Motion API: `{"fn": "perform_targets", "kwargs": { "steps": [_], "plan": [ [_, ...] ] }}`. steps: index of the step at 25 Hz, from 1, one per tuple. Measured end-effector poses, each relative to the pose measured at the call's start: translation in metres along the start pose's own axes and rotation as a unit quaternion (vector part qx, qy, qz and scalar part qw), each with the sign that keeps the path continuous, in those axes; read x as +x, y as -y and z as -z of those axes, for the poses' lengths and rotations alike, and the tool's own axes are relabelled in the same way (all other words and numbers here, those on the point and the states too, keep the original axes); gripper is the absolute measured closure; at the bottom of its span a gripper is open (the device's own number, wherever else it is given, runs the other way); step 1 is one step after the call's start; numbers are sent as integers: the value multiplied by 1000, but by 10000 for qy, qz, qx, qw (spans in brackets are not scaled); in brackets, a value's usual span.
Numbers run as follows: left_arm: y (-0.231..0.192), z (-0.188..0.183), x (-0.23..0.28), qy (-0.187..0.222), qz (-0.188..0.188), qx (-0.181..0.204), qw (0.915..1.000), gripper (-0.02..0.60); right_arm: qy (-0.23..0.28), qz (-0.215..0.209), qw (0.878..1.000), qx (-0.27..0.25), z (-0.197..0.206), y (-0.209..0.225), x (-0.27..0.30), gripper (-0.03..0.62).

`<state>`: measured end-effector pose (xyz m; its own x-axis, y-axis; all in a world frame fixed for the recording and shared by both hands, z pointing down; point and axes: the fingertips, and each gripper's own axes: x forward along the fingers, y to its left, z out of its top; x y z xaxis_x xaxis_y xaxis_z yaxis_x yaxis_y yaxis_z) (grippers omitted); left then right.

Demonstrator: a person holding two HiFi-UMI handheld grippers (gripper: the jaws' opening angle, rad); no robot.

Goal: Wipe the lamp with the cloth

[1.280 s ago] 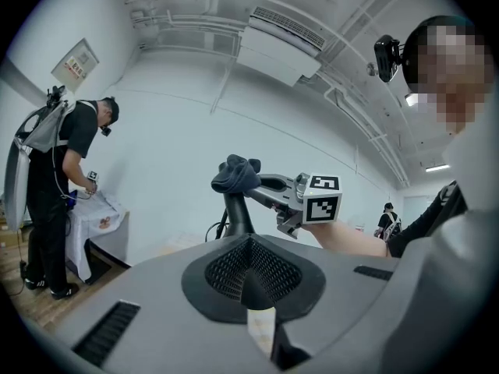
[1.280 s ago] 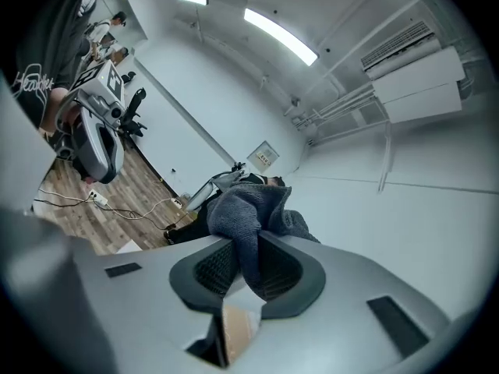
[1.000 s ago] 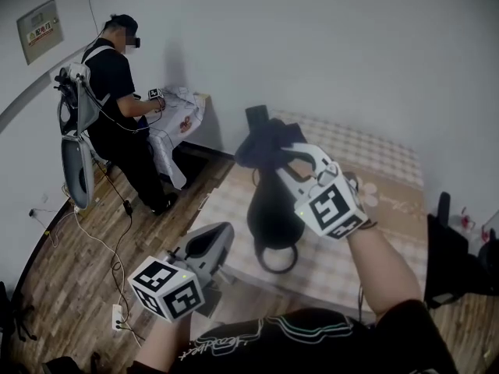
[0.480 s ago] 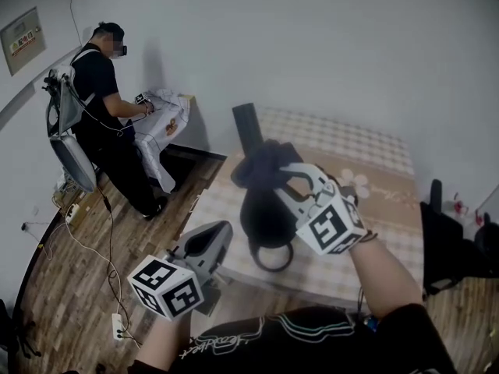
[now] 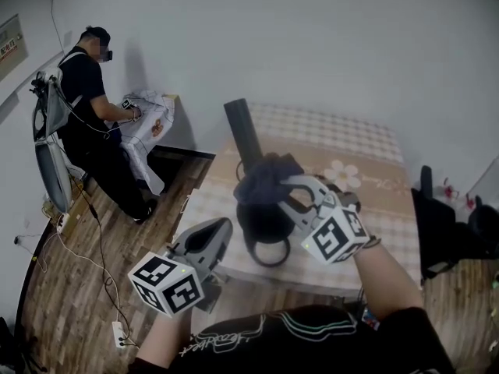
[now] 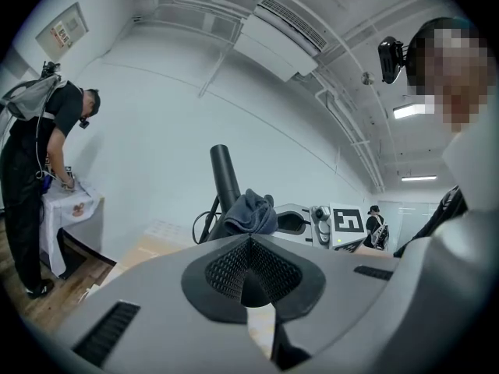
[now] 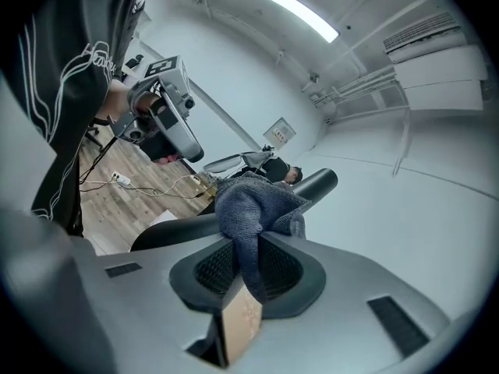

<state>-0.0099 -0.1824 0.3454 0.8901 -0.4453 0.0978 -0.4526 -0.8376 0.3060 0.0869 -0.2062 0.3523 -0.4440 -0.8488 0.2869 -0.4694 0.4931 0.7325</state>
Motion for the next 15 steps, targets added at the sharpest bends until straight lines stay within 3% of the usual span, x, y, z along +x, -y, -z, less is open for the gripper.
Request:
{"fn": "perform_targets", "kwargs": {
  "steps": [15],
  "plan": [
    [-2, 2, -2, -249, 577, 95, 9980, 581, -321, -357, 9969, 629, 26, -56, -23, 537]
  ]
}}
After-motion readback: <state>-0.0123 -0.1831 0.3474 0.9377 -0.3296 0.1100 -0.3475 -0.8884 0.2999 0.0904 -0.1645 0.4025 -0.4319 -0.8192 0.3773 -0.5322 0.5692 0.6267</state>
